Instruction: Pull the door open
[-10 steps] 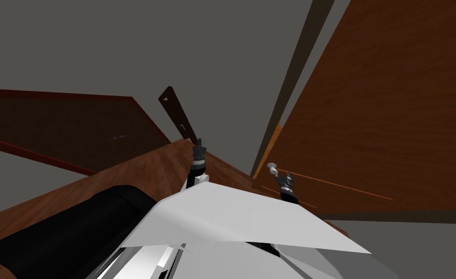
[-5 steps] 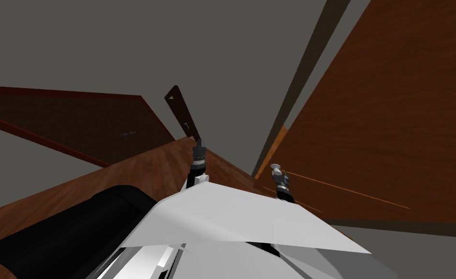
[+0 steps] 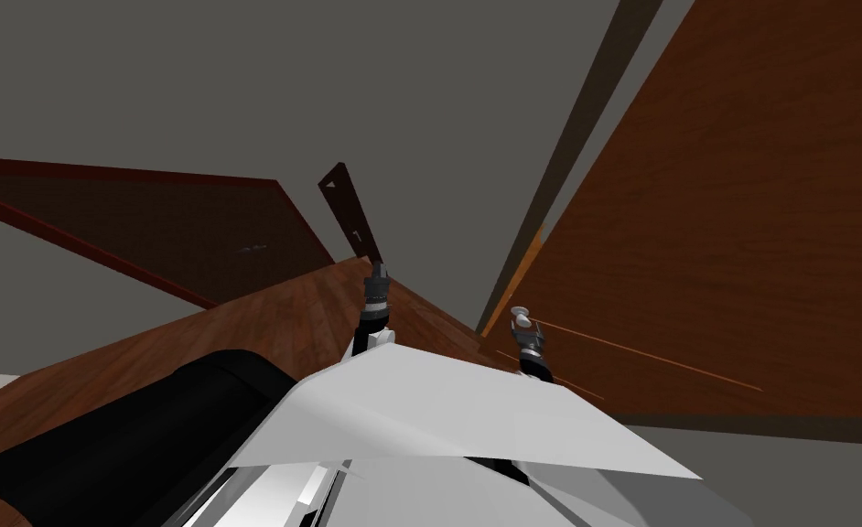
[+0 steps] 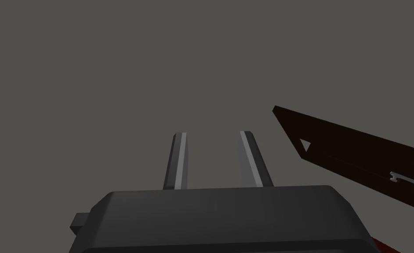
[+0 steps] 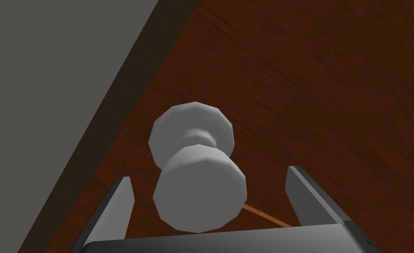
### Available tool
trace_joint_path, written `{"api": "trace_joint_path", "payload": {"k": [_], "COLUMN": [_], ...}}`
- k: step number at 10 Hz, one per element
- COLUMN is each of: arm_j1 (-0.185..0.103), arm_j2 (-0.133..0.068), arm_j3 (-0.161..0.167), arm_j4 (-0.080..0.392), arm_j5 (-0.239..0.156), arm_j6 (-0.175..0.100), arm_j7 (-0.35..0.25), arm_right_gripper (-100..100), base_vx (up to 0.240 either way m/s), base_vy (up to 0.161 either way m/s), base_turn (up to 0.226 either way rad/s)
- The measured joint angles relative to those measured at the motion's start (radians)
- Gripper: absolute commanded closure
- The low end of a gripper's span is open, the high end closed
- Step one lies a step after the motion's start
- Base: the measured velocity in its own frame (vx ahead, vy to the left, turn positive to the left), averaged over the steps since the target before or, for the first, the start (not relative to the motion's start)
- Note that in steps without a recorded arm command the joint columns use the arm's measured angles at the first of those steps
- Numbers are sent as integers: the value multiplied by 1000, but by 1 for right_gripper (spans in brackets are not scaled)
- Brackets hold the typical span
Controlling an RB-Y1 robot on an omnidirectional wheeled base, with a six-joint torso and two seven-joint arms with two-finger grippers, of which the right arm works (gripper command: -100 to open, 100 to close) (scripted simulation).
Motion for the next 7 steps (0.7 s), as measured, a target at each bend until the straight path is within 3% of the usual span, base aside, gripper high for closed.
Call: {"api": "trace_joint_path", "payload": {"k": [7], "arm_j1": [-1], "arm_j2": [20], "arm_j3": [35], "arm_j4": [-20], "arm_j5": [-86], "arm_j6": [8], "arm_j7": [-178], "arm_right_gripper": [-100], "base_vx": [-62], "base_vy": [-12], "base_turn": [43]}}
